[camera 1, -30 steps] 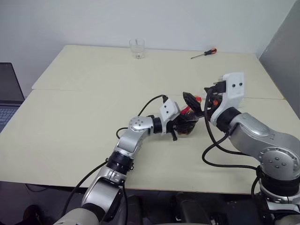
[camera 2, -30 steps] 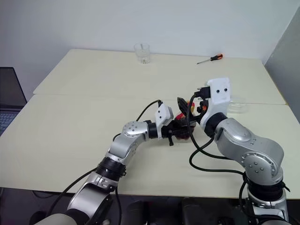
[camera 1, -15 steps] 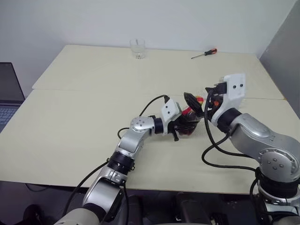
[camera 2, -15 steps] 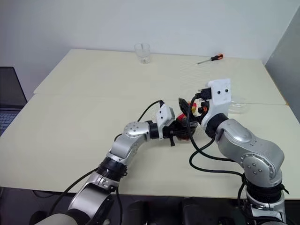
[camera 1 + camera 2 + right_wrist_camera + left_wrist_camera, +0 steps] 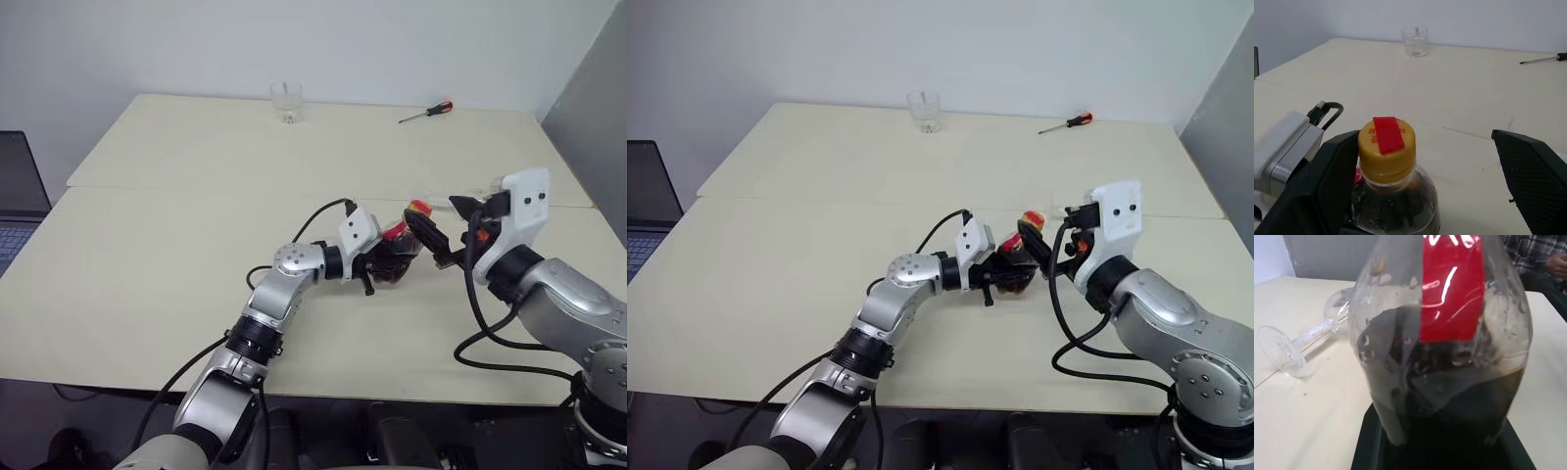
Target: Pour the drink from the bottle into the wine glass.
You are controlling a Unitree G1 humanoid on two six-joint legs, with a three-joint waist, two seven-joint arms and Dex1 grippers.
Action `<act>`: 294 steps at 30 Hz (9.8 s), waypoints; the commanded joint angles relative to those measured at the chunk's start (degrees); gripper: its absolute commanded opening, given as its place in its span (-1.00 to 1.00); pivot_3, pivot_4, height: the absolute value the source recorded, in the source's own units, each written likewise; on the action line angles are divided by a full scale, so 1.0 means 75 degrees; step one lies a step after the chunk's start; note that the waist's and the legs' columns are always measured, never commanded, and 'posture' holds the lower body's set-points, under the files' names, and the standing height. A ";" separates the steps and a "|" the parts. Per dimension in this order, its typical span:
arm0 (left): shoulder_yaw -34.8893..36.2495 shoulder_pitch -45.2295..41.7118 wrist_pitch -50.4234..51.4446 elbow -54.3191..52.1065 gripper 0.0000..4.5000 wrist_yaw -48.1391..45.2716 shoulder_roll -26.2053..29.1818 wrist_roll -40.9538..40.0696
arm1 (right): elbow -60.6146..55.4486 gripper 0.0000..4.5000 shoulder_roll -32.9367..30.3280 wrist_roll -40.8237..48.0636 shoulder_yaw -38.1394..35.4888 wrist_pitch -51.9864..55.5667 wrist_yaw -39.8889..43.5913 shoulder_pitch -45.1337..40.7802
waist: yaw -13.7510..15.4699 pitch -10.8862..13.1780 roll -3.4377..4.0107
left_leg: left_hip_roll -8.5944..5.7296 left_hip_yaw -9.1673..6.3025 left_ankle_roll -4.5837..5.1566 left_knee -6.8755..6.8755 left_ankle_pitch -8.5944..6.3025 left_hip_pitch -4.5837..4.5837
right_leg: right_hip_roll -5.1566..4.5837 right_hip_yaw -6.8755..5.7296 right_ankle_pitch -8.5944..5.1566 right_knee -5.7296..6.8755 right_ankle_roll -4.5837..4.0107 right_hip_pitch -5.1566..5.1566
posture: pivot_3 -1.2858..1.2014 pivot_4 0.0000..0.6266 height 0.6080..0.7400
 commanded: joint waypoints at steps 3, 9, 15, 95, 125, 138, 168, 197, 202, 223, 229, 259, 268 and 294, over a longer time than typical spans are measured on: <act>0.0226 -0.0184 -0.0231 -0.0236 -0.67 0.0032 0.0042 -0.0137 | -0.0141 1.00 -0.0505 0.0256 -0.0863 -0.0314 0.0225 0.0671 | -0.0010 0.0000 -0.0002 | -0.0001 0.0001 0.0000 0.0000 0.0000 0.0000 | 0.0000 0.0001 -0.0001 -0.0001 0.0001 0.0001 | 0.03 -0.52 1.00; 0.0239 -0.0179 -0.0228 -0.0245 -0.67 0.0023 0.0043 -0.0111 | -0.0284 1.00 -0.0831 0.0835 -0.0832 -0.0547 0.0729 0.0818 | -0.0008 0.0000 -0.0001 | -0.0002 0.0002 0.0000 0.0000 0.0000 0.0002 | 0.0001 0.0002 0.0000 0.0000 0.0001 0.0001 | 0.03 -0.52 1.00; 0.0243 -0.0146 -0.0194 -0.0322 -0.67 0.0048 0.0060 -0.0104 | -0.0243 1.00 -0.0759 0.1421 -0.0346 -0.0843 0.0428 0.0207 | -0.0008 0.0000 -0.0001 | -0.0002 0.0001 0.0000 0.0000 0.0000 0.0003 | 0.0002 0.0004 0.0000 0.0000 0.0002 0.0001 | 0.03 -0.52 1.00; 0.0243 -0.0143 -0.0245 -0.0311 -0.67 0.0258 0.0107 -0.0070 | 0.0841 -0.72 0.0690 0.0523 0.0289 -0.1229 0.0928 -0.0275 | -0.0001 0.0000 -0.0001 | 0.0000 0.0003 0.0001 0.0000 0.0000 0.0001 | 0.0001 0.0002 0.0000 0.0000 0.0002 0.0000 | 0.03 -0.52 1.00; 0.3370 -0.0932 -0.1838 0.3175 -0.67 0.3816 0.1030 -0.0025 | 0.1485 -0.61 -0.0366 0.1215 -0.0466 -0.1594 0.1387 -0.0366 | 0.0006 0.0001 -0.0003 | 0.0003 0.0006 0.0000 0.0000 0.0000 0.0002 | 0.0002 -0.0002 0.0000 0.0000 0.0003 0.0001 | 0.03 -0.52 1.00; 0.3613 -0.1368 -0.3011 0.5179 -0.67 0.5231 0.1638 0.0380 | 0.1014 1.00 -0.1234 -0.0102 0.1638 -0.0560 0.2195 -0.0566 | 0.0014 -0.0004 -0.0009 | 0.0007 0.0018 -0.0001 -0.0001 0.0000 0.0004 | -0.0002 -0.0020 0.0002 0.0001 0.0005 0.0000 | 0.03 -0.52 1.00; 0.3601 0.0736 -0.1727 0.2345 0.99 0.4964 0.1411 0.0121 | 0.2986 1.00 -0.0289 -0.0650 0.0463 0.0259 0.1892 -0.0540 | -0.0006 -0.0019 -0.0025 | 0.0011 0.0030 -0.0002 -0.0001 0.0000 0.0011 | -0.0008 -0.0024 0.0006 0.0008 -0.0003 0.0001 | 0.03 -0.52 1.00; 0.1810 0.2214 0.0987 -0.3259 0.99 0.1368 0.2946 -0.0782 | 0.7623 1.00 0.3904 0.0162 -0.3088 -0.2719 -0.2518 -0.3479 | -0.0184 -0.0031 -0.0008 | 0.0008 0.0025 0.0000 -0.0024 0.0000 0.0005 | -0.0007 0.0003 0.0022 0.0004 -0.0030 -0.0014 | 0.03 -0.52 1.00; 0.1845 0.1994 0.1423 -0.3548 0.99 0.1194 0.3073 -0.0961 | 0.8682 1.00 0.3901 -0.0018 -0.3043 -0.3242 -0.2107 -0.3904 | -0.0199 -0.0029 -0.0005 | 0.0010 0.0023 0.0001 -0.0040 0.0000 0.0010 | 0.0000 0.0006 0.0022 0.0001 -0.0031 -0.0013 | 0.03 -0.52 1.00; 0.2086 0.2419 0.1617 -0.4083 1.00 0.1773 0.3165 -0.0818 | 1.3137 0.83 0.3158 -0.1186 -0.3442 -0.5466 0.0114 -0.5551 | -0.0197 -0.0026 -0.0002 | 0.0008 0.0032 0.0000 -0.0048 0.0000 0.0012 | -0.0003 0.0013 0.0024 0.0000 -0.0035 -0.0019 | 0.03 -0.52 1.00; 0.2086 0.2468 0.1673 -0.4141 1.00 0.1865 0.3171 -0.0833 | 1.3869 -0.06 0.2972 -0.1516 -0.3491 -0.5877 0.0411 -0.5763 | -0.0192 -0.0026 -0.0001 | 0.0007 0.0034 0.0000 -0.0048 0.0000 0.0012 | -0.0004 0.0014 0.0024 -0.0001 -0.0035 -0.0020 | 0.03 -0.52 1.00; 0.2928 0.3340 0.3162 -0.4855 1.00 0.2141 0.3172 -0.1966 | 1.2839 -0.95 0.5193 -0.7528 0.2636 -0.8339 0.2823 -0.4800 | -0.0141 -0.0016 -0.0014 | 0.0009 0.0036 -0.0002 -0.0068 0.0005 0.0001 | -0.0037 0.0010 0.0023 0.0008 -0.0041 -0.0065 | 0.03 -0.52 1.00; 0.2871 0.2712 0.3439 -0.5006 1.00 0.2297 0.3153 -0.2160 | 1.3258 -0.95 0.4926 -0.8001 0.2578 -0.8697 0.3149 -0.4319 | -0.0152 -0.0022 -0.0019 | 0.0008 0.0030 -0.0004 -0.0075 0.0006 0.0015 | -0.0028 0.0007 0.0024 0.0015 -0.0044 -0.0042 | 0.03 -0.52 1.00; 0.3186 0.2916 0.2474 -0.3798 1.00 0.2615 0.3067 -0.1515 | 1.0876 0.28 0.4260 -0.8041 0.2663 -0.7340 0.4768 -0.3567 | -0.0151 -0.0024 -0.0024 | 0.0004 0.0031 -0.0004 -0.0077 0.0006 0.0058 | -0.0029 0.0009 0.0021 0.0012 -0.0046 -0.0001 | 0.03 -0.52 1.00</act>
